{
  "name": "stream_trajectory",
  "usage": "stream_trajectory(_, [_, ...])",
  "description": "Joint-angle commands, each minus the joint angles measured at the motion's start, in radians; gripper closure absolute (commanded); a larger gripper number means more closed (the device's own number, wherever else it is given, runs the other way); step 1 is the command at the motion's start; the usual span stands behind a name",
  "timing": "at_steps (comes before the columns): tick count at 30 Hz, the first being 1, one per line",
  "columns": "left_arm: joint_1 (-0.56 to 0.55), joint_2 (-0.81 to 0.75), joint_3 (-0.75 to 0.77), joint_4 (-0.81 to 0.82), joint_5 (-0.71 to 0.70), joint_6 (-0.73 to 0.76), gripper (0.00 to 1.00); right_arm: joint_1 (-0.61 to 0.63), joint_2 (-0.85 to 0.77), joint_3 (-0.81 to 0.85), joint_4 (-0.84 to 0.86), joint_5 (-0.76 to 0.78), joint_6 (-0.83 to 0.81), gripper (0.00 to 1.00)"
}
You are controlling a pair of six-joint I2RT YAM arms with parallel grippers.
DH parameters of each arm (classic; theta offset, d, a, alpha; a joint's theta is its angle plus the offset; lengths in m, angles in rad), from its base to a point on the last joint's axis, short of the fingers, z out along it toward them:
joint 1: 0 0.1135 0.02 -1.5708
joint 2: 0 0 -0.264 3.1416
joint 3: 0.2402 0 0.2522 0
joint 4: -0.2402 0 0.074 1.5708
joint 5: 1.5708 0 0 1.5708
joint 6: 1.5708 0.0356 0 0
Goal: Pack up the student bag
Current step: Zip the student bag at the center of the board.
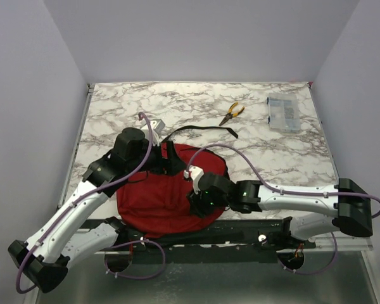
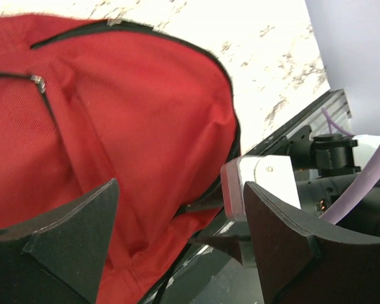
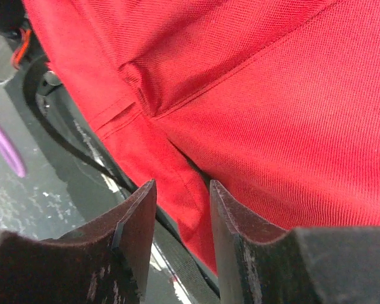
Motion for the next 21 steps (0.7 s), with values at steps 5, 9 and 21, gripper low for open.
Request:
stream_trajectory(5, [0.008,-0.19,-0.166,-0.052,-0.069,-0.071,0.17,0.023,0.13,0.088,-0.076,0.109,-0.123,0.59])
stream_trajectory(9, [0.01,-0.248,-0.196,-0.069,-0.088,-0.074,0.17,0.034,0.191,0.118,-0.111,0.127,-0.181,0.59])
stream_trajectory(21, [0.012,-0.332,-0.22,-0.121,-0.146,-0.063,0.13,0.1,0.283,0.137,-0.119,0.167,-0.195,0.63])
